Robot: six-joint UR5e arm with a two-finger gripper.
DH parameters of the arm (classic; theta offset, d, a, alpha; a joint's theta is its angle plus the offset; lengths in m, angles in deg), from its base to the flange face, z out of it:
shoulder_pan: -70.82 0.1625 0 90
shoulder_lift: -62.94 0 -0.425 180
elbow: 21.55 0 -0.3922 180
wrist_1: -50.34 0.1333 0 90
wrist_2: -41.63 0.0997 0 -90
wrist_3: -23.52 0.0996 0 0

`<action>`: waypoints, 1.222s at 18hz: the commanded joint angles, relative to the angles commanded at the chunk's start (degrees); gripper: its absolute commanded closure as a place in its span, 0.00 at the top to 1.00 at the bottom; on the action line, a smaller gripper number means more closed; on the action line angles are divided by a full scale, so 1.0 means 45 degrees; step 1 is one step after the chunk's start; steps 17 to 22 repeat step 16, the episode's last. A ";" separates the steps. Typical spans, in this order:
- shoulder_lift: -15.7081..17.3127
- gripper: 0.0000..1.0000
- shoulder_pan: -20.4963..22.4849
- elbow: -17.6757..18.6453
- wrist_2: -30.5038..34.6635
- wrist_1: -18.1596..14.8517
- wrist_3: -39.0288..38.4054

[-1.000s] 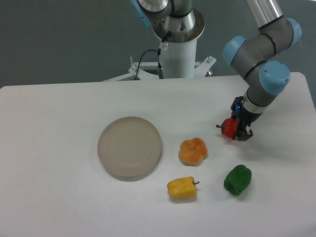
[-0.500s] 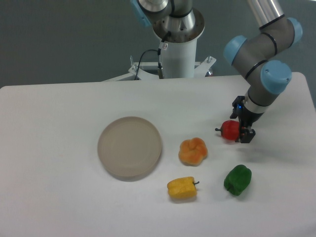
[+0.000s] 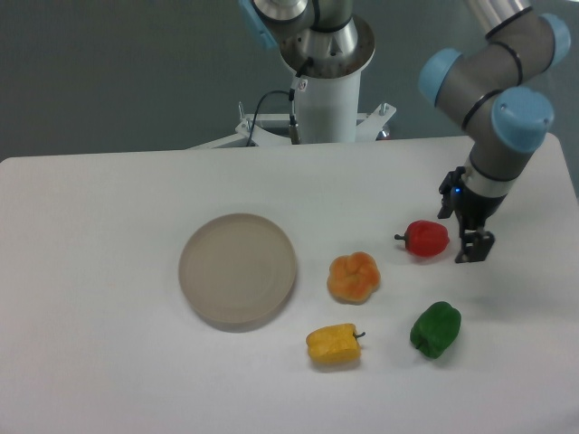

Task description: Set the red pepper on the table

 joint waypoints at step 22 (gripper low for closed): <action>-0.2226 1.00 -0.1249 -0.3792 -0.0039 0.0526 -0.2503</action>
